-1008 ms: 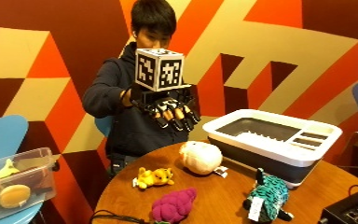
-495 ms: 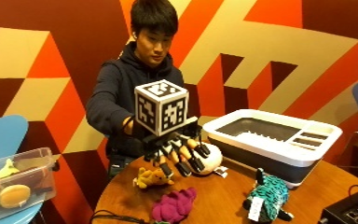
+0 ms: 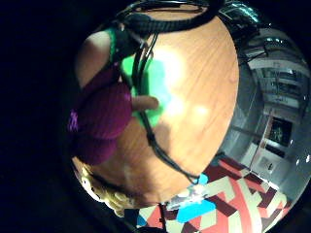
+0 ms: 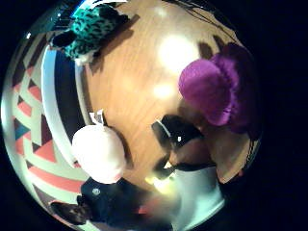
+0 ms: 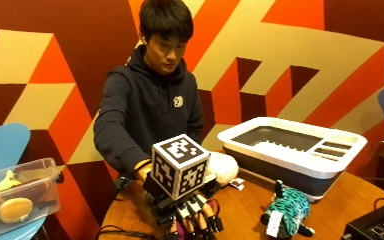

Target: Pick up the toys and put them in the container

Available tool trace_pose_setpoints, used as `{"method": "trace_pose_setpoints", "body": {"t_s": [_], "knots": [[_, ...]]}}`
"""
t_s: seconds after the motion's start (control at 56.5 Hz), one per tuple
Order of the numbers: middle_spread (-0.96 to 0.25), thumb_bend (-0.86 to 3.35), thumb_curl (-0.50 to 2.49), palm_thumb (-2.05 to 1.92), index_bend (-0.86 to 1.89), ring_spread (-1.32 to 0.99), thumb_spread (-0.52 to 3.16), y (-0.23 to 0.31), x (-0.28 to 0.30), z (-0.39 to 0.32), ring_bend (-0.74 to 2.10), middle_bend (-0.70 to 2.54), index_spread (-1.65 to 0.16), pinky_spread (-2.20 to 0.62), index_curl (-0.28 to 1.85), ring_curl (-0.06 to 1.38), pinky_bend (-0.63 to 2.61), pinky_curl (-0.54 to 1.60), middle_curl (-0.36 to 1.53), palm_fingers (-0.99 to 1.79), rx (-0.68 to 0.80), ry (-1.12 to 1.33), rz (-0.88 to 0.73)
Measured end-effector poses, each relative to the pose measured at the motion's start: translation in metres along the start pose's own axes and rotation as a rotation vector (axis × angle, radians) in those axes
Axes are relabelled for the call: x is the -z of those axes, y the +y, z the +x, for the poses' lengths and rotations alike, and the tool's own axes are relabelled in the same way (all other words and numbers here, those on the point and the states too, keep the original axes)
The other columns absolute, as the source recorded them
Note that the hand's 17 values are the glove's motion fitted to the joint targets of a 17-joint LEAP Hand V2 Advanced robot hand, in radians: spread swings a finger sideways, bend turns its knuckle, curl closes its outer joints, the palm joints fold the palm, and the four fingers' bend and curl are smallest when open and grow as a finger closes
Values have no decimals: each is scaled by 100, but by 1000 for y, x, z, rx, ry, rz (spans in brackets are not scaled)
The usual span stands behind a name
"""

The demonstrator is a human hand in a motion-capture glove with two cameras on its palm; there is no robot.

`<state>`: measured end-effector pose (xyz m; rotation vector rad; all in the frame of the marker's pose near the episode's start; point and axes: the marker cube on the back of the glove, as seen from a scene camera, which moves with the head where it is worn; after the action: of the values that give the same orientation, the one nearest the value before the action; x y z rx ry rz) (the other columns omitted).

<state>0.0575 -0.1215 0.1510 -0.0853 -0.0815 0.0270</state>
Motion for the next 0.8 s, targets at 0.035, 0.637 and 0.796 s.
{"method": "trace_pose_setpoints", "body": {"t_s": [0.035, 0.637, 0.796], "knots": [[-10, 6, 29, 31, 12, -19, 134, -1, -1, -1, 33, 25, -24, 0, 13, 27, 71, 34, 33, 10, 4, 21, 5], [-21, 20, 66, 81, 52, -49, 86, 37, 43, -42, 96, 80, -27, -35, 39, 57, 70, 42, 64, 110, 91, -18, 183], [-21, 23, 77, 82, 74, -50, 68, 63, 92, -74, 111, 96, -28, -38, 53, 67, 78, 48, 75, 113, 155, -41, 310]]}}
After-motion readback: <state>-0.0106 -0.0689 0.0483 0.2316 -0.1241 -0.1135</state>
